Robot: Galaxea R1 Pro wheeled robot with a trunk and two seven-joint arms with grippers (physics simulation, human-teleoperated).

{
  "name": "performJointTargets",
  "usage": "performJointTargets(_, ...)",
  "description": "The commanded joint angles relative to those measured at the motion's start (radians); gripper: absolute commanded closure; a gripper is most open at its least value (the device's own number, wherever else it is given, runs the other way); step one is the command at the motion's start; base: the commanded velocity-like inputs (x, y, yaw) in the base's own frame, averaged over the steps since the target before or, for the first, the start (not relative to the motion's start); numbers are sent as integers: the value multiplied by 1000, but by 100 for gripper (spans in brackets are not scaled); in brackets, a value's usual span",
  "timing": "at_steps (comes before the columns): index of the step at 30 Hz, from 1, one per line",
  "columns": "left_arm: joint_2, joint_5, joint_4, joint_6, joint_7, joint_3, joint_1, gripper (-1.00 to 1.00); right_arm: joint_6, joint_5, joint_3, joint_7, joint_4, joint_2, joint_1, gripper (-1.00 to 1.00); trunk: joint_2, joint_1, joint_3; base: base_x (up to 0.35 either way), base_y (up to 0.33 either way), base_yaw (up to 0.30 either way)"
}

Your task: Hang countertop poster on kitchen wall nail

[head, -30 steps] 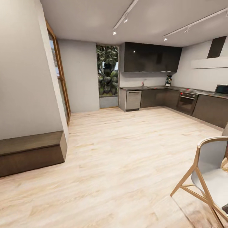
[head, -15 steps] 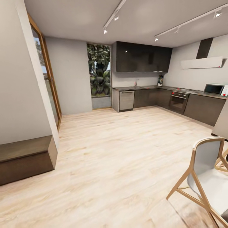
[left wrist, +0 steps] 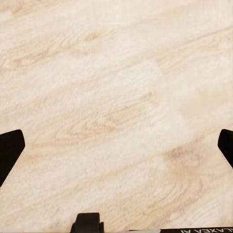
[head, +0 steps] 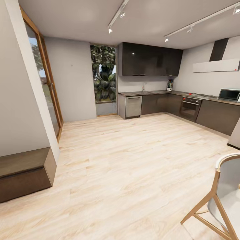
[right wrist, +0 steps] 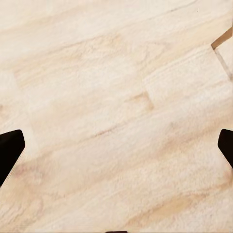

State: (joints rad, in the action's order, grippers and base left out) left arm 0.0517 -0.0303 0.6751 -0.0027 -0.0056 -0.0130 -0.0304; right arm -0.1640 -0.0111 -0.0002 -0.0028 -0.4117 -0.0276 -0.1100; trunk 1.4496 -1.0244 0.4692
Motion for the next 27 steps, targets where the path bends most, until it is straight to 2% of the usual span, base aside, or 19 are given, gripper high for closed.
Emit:
performJointTargets(1, 0, -3, 1, 0, -1, -1, 0, -100, -3, -1, 0, 0, 1, 0, 0, -100, 0, -1, 1, 337, 0, 0)
performJointTargets(27, 0, -3, 2, -1, -1, -2, 0, -100, -3, -2, 0, 0, 1, 0, 0, -100, 0, -1, 1, 337, 0, 0)
